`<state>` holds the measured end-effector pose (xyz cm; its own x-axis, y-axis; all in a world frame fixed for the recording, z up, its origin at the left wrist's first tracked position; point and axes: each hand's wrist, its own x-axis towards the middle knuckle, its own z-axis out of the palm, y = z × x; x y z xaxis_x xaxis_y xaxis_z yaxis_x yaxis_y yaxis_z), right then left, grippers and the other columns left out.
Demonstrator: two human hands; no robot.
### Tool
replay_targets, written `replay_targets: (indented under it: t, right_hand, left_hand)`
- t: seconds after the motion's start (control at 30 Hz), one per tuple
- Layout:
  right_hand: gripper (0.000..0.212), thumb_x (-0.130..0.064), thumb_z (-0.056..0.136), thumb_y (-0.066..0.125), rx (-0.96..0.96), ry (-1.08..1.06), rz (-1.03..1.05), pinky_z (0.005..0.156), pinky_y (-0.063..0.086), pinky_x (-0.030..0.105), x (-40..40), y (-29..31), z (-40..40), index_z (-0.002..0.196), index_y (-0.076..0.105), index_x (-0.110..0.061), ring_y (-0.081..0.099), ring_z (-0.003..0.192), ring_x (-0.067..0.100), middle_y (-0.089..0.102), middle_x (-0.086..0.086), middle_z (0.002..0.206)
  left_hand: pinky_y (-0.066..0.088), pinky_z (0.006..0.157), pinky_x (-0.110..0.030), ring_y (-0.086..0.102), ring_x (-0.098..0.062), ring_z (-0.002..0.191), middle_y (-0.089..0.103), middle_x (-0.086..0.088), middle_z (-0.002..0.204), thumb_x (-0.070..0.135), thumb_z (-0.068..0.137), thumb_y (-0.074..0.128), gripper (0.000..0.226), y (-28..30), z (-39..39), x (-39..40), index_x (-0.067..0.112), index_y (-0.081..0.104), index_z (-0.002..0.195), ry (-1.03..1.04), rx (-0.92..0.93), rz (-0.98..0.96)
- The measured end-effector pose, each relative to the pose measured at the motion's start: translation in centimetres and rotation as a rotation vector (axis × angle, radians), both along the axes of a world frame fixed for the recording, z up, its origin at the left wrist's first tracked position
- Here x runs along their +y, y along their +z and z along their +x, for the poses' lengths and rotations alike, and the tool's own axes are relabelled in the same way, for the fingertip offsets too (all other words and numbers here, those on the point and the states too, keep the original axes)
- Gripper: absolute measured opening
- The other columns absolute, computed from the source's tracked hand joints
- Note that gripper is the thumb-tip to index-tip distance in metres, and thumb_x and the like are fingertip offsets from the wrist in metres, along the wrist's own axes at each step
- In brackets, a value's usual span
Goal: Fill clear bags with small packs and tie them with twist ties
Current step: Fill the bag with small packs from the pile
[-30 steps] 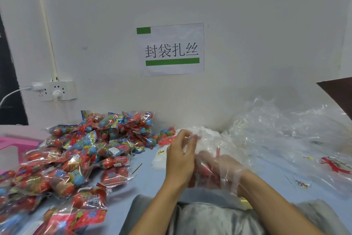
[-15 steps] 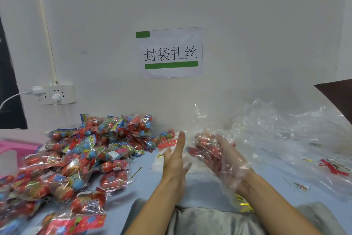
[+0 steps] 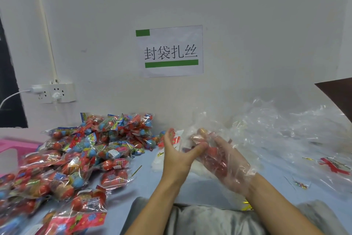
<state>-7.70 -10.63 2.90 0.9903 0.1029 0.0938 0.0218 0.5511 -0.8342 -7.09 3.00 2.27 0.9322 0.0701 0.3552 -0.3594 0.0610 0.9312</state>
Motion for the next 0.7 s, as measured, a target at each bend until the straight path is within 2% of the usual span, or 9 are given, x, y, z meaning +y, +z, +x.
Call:
replay_targets:
  t: [0.1, 0.17, 0.2, 0.3, 0.37, 0.43, 0.5, 0.57, 0.7]
  right_hand:
    - [0.041, -0.039, 0.098, 0.056, -0.008, 0.060, -0.104, 0.074, 0.061, 0.031, 0.2, 0.1, 0.0, 0.118, 0.069, -0.005, 0.071, 0.096, 0.037, 0.069, 0.016, 0.114]
    - [0.034, -0.039, 0.095, 0.060, -0.005, 0.063, -0.153, 0.067, 0.060, 0.029, 0.4, 0.2, -0.1, 0.108, 0.069, -0.008, 0.070, 0.084, 0.033, 0.068, 0.018, 0.102]
    - [0.036, -0.039, 0.094, 0.063, 0.018, 0.036, -0.182, 0.067, 0.061, 0.030, 0.4, 0.1, 0.0, 0.104, 0.072, -0.005, 0.072, 0.082, 0.033, 0.072, 0.019, 0.100]
    - [0.044, -0.033, 0.094, 0.066, 0.096, -0.047, -0.274, 0.102, 0.054, 0.049, 0.6, -0.5, 0.6, 0.117, 0.069, 0.004, 0.069, 0.110, 0.040, 0.075, 0.021, 0.102]
    - [0.035, -0.017, 0.086, 0.072, 0.095, -0.031, -0.236, 0.094, 0.056, 0.050, 0.8, -0.8, 0.6, 0.113, 0.067, 0.004, 0.071, 0.105, 0.038, 0.072, 0.020, 0.100]
    - [0.028, -0.004, 0.072, 0.077, 0.102, 0.011, -0.139, 0.071, 0.057, 0.039, 1.0, -0.8, 0.5, 0.097, 0.065, 0.001, 0.073, 0.082, 0.031, 0.070, 0.020, 0.090]
    - [0.006, -0.009, 0.088, 0.069, 0.105, 0.002, -0.225, 0.061, 0.052, 0.031, 1.0, -0.9, 0.4, 0.086, 0.065, -0.006, 0.068, 0.067, 0.023, 0.067, 0.014, 0.075]
    - [0.031, -0.033, 0.094, 0.063, 0.171, 0.077, -0.380, 0.063, 0.044, 0.021, 0.7, -0.8, 0.0, 0.069, 0.069, -0.016, 0.062, 0.063, 0.013, 0.065, 0.003, 0.067]
    - [0.028, -0.038, 0.089, 0.066, 0.242, 0.036, -0.422, 0.051, 0.047, 0.017, 0.0, -1.3, 0.2, 0.093, 0.064, -0.010, 0.063, 0.055, 0.012, 0.066, 0.007, 0.076]
  left_hand:
    - [0.030, 0.113, -0.031, 0.036, -0.006, 0.138, 0.040, 0.019, 0.143, 0.079, 0.067, 0.062, 0.084, 1.1, -0.1, 1.3, 0.044, 0.036, 0.139, 0.204, -0.213, 0.090]
    - [0.024, 0.114, -0.029, 0.032, -0.005, 0.140, 0.040, 0.018, 0.146, 0.073, 0.077, 0.054, 0.068, 1.5, 0.1, 2.0, 0.046, 0.040, 0.138, 0.370, -0.438, 0.285]
    - [0.017, 0.116, -0.027, 0.027, -0.005, 0.143, 0.038, 0.016, 0.150, 0.068, 0.082, 0.052, 0.064, 1.6, 0.2, 2.1, 0.044, 0.041, 0.140, 0.417, -0.552, 0.431]
    - [0.006, 0.116, -0.025, 0.017, -0.007, 0.148, 0.032, 0.016, 0.156, 0.061, 0.090, 0.046, 0.055, 1.2, 0.4, 1.2, 0.042, 0.045, 0.141, 0.362, -0.727, 0.807]
    - [0.015, 0.115, -0.039, 0.024, -0.012, 0.145, 0.043, 0.015, 0.150, 0.053, 0.093, 0.047, 0.039, 0.6, 0.6, 0.7, 0.038, 0.063, 0.126, 0.274, -0.674, 0.895]
    - [0.024, 0.106, -0.043, 0.040, -0.015, 0.134, 0.060, 0.016, 0.131, 0.040, 0.092, 0.061, 0.018, 0.3, 0.5, 0.5, 0.032, 0.075, 0.101, 0.226, -0.614, 0.848]
    - [0.028, 0.097, -0.042, 0.050, -0.017, 0.122, 0.068, 0.018, 0.115, 0.032, 0.087, 0.068, 0.010, 0.6, 0.3, 0.4, 0.029, 0.078, 0.086, 0.234, -0.610, 0.751]
    - [0.034, 0.095, -0.044, 0.054, -0.013, 0.113, 0.067, 0.024, 0.106, 0.032, 0.082, 0.068, 0.011, 1.2, -0.2, 0.1, 0.028, 0.078, 0.078, 0.254, -0.628, 0.626]
    - [0.041, 0.091, -0.046, 0.058, -0.012, 0.104, 0.072, 0.018, 0.100, 0.028, 0.080, 0.075, 0.007, 1.9, -1.0, -0.3, 0.024, 0.078, 0.075, 0.337, -0.728, 0.534]
